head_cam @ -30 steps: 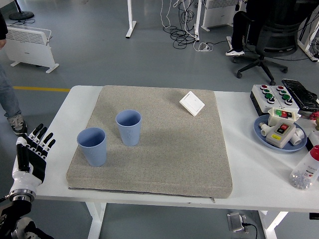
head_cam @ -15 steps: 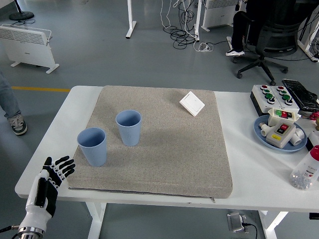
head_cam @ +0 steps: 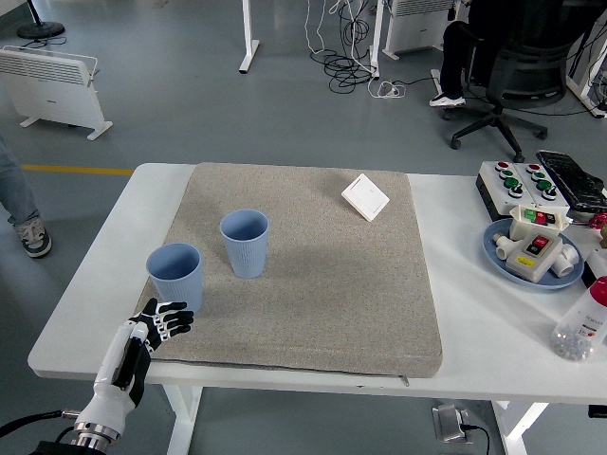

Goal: Push cup pick cup insert cup

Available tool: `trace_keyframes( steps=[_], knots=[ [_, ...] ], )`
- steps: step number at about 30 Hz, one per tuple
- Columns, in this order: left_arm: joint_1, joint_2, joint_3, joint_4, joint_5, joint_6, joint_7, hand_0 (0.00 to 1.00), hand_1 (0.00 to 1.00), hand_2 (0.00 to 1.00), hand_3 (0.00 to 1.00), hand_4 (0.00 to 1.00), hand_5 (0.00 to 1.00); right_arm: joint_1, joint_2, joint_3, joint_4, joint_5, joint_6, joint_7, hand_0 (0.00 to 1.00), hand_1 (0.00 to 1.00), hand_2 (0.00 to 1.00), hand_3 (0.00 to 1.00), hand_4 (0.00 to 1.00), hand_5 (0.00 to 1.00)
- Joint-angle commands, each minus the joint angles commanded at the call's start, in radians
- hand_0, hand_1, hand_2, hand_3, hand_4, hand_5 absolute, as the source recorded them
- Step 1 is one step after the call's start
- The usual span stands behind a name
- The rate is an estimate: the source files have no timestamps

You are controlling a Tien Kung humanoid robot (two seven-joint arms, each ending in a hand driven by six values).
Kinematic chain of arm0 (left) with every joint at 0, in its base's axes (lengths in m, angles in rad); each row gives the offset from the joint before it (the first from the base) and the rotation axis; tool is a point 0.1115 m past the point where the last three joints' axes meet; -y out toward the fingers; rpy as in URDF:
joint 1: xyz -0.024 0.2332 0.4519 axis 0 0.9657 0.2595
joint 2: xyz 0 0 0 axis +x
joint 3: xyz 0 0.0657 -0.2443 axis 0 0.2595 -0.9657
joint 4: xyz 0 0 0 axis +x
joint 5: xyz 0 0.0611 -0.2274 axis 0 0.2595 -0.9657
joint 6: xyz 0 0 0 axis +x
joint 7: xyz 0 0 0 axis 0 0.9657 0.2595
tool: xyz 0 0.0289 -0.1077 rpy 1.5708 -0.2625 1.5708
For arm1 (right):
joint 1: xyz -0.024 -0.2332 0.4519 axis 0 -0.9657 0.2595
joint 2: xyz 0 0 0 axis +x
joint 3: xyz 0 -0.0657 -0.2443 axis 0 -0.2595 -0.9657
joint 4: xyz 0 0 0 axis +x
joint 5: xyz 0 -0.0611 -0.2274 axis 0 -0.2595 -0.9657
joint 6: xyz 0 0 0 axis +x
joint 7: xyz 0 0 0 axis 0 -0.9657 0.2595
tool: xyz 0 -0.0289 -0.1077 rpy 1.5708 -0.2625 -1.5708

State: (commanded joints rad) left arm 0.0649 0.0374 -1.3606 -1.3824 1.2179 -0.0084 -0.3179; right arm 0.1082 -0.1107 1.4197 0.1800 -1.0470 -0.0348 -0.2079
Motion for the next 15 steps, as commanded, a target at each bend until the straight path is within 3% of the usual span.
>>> trace_keyframes(
  steps=[9,15],
  knots=[
    [-0.077,0.008,0.024,0.072,0.07,-0.023,0.036,0.718,0.641,0.604,0.596,0.631,0.998,-0.003,0.001,-0.005,0.0,0.004,-0.001,-0.002,0.76,0.665,0.687,0.566,0.103,0.48],
    [-0.088,0.014,0.011,0.09,0.098,-0.025,0.04,0.735,0.644,0.604,0.593,0.631,0.998,-0.004,0.0,-0.007,0.0,0.009,-0.002,-0.003,0.76,0.665,0.687,0.566,0.104,0.478]
  ],
)
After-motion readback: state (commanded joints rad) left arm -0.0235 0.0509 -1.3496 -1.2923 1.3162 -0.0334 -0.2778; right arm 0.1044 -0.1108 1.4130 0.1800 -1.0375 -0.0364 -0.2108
